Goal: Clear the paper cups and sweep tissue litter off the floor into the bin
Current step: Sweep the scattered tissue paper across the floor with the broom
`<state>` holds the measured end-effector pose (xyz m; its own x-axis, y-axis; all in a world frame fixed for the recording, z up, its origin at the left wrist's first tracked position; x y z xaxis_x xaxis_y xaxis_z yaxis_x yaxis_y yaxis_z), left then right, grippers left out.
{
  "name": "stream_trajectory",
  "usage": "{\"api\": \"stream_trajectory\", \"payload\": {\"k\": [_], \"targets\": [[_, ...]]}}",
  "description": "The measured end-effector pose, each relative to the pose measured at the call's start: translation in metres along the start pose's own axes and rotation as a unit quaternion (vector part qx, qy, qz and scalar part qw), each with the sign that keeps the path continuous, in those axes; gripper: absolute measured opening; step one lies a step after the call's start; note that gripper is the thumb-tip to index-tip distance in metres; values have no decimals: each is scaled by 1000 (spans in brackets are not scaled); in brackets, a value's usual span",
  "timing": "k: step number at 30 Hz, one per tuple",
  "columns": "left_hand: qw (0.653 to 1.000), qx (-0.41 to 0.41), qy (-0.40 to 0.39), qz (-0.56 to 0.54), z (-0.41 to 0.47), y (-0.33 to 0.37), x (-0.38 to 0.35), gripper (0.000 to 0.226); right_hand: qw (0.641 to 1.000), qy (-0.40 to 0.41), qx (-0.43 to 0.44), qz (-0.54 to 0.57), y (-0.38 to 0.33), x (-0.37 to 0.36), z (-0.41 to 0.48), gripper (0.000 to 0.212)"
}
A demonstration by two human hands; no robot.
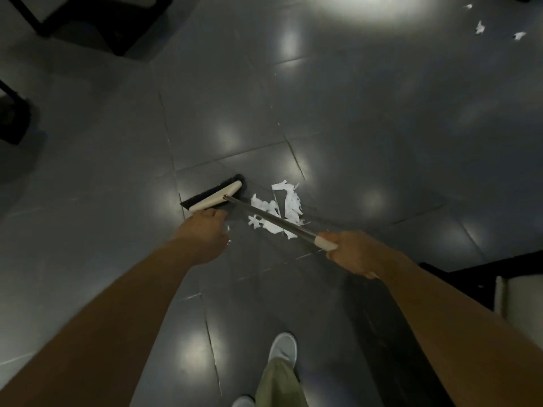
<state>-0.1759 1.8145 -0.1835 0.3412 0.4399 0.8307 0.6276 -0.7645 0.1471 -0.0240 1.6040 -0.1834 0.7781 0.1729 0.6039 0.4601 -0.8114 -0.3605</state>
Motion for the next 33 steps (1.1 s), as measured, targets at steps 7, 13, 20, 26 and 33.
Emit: {"api": "stream_trajectory", "payload": {"k": [7, 13, 20, 26, 33], "targets": [[1000, 3, -15, -7, -53, 15, -37, 53, 997, 7, 1, 72, 25, -28, -38, 53], [999, 32, -3, -17, -70, 30, -43, 52, 985, -61, 6, 159, 22, -73, -40, 51], [994, 92, 34, -44, -87, 30, -40, 45, 931, -165, 8, 325, 3, -129, -64, 41], [990, 128, 27, -51, -104, 18, -35, 51, 801, -300, -91, 511, -41, -159, -71, 12], [989, 142, 29, -35, -112, 17, -36, 42, 532, -400, -175, 725, -59, -153, -53, 46]]}}
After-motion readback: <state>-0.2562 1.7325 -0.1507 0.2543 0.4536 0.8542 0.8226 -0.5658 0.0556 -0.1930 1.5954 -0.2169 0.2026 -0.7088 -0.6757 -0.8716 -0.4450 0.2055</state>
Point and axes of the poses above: each hand's wrist, its own z-axis towards the middle knuckle, its own x-axis out of the back of the hand, y = z × x, the point moved 3 cm from there along z, towards the middle knuckle, and after that the axes turned 2 degrees about -z, right-handed, at the moved point
